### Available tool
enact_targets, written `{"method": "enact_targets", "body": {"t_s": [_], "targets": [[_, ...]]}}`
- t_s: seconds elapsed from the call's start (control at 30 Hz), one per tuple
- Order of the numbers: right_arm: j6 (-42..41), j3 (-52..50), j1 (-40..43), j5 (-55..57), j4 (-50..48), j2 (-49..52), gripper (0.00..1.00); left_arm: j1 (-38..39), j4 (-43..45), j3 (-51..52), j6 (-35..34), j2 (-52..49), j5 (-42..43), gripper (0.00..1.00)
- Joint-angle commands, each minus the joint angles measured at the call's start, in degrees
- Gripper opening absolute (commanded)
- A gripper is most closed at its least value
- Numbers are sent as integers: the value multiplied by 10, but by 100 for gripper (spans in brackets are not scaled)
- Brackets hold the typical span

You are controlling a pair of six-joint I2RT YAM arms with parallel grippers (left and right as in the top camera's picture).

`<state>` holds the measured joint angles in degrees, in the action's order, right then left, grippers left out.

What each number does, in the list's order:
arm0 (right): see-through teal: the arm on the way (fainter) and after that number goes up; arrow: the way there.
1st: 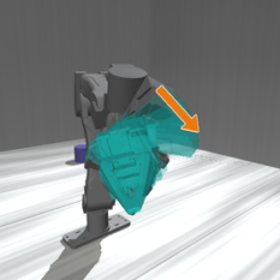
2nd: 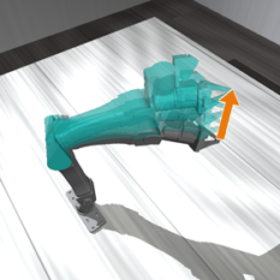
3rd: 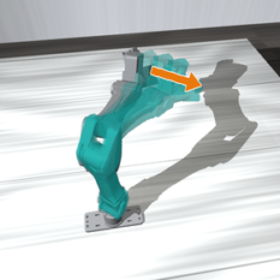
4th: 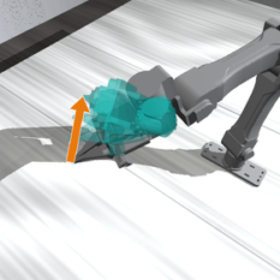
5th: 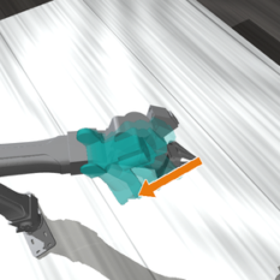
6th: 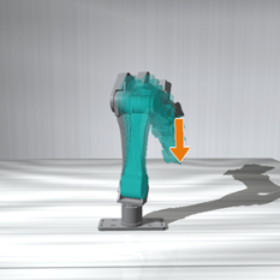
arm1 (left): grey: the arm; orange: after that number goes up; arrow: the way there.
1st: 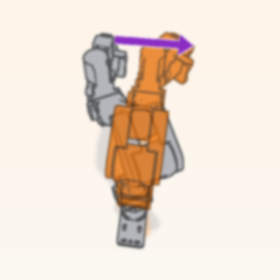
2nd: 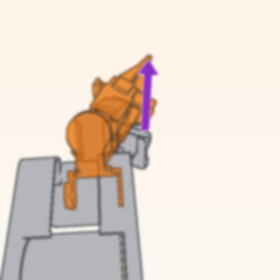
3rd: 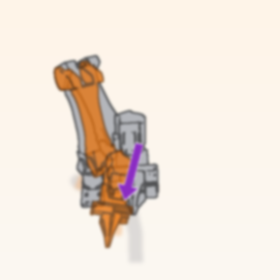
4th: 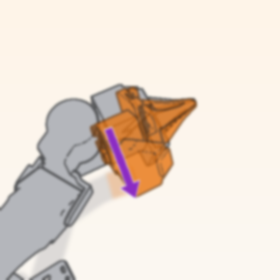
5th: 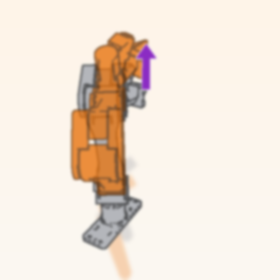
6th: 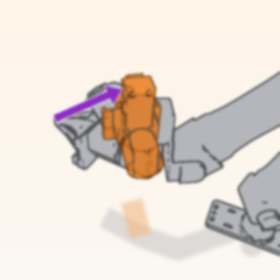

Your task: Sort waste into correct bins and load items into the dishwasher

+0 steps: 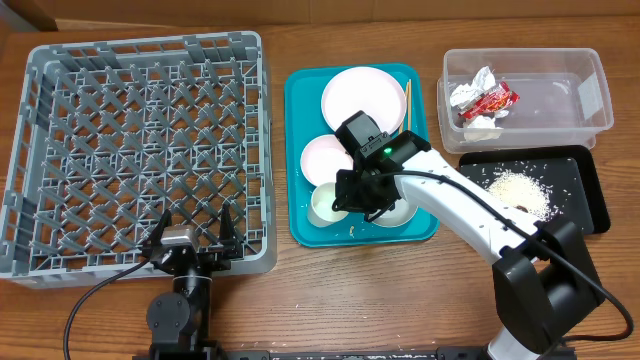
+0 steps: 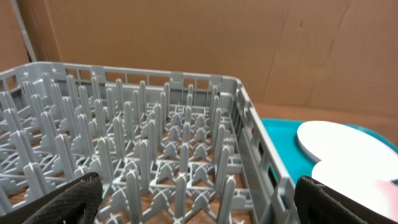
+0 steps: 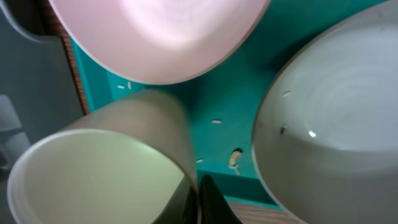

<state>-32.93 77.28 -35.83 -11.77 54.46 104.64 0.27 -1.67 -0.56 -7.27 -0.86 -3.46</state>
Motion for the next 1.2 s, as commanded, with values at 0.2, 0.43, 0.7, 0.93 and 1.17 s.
{"method": "enact_targets", "body": {"t_s": [0.2,0.43,0.7,0.93,1.17], "targets": [[61,16,2,-84,30,0,4,-3,-139,-132,-162,6,12,100],[130,55,90,-202,74,-89,4,-3,-299,-231,-313,6,122,100],[157,54,238,-327,34,-153,4,-3,-324,-231,-525,-21,240,100],[158,40,249,-369,-2,-150,4,-3,-271,-231,-788,-29,342,100],[159,40,249,-374,-9,-150,4,-3,-270,-231,-868,-29,397,100]]}}
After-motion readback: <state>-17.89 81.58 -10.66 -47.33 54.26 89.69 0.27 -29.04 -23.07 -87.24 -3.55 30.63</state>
